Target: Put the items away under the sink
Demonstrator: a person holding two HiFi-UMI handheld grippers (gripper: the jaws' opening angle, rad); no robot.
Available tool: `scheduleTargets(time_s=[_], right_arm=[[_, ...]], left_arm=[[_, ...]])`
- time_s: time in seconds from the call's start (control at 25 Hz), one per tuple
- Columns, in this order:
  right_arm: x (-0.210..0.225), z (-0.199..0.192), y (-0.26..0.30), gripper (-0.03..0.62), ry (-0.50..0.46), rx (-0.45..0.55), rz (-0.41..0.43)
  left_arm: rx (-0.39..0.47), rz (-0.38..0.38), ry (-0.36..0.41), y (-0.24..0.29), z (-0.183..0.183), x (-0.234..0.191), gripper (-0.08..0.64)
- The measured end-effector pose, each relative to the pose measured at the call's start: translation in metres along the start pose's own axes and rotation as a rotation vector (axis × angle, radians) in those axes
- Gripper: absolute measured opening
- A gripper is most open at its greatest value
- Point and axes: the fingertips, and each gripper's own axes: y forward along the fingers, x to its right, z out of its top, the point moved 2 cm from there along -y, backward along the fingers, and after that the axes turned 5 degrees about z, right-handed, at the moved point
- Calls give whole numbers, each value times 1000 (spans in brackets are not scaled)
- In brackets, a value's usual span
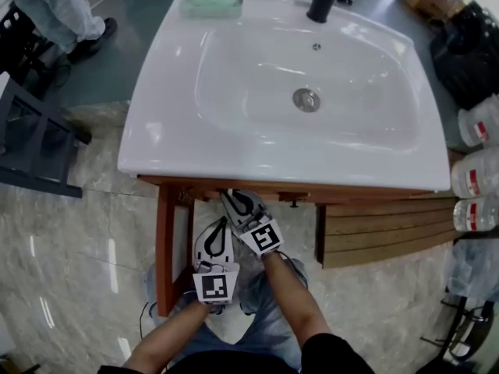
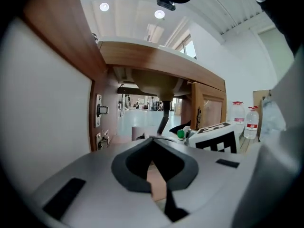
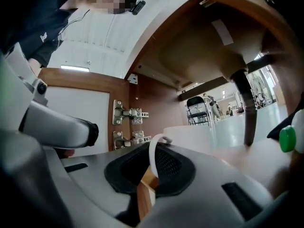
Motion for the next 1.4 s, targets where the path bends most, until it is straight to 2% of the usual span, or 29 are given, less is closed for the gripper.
scheduleTargets(time_s=[0.24,0.32,0.48,0.64,0.8,0.92,0.96,1.08,1.28,1.4], right_arm=[[8,-16,0,44,28,-64,-68],[10,-19,-2,48,10,-100,-89],[8,-22,-8,107,13,-151,-109],[5,-20,-24,155,62,-222,-153],[-1,-2,-55,153,109,-305,-208],[-15,42,-89,112,119,-336,-243],[-20,61,-101,77,122,-335,-255],[-39,126,-128,37,145,-353,-293],[-63,247,-155,14,183,-360,-339],[-69,326,-157,12,181,-324,-356]], left_arm=[[-51,-6,-27,0,-7,5,5],[-50,-22,24,0,-5,9,5],[-78,-49,113,-7,-3,15,5],[-124,-64,135,-18,7,20,5],[-162,-76,128,-30,33,22,5],[-194,-75,129,-45,70,25,5],[-201,-68,122,-49,85,25,5],[-232,-38,99,-62,134,22,5],[-263,-32,53,-92,229,17,5],[-235,-48,54,-109,286,10,5]])
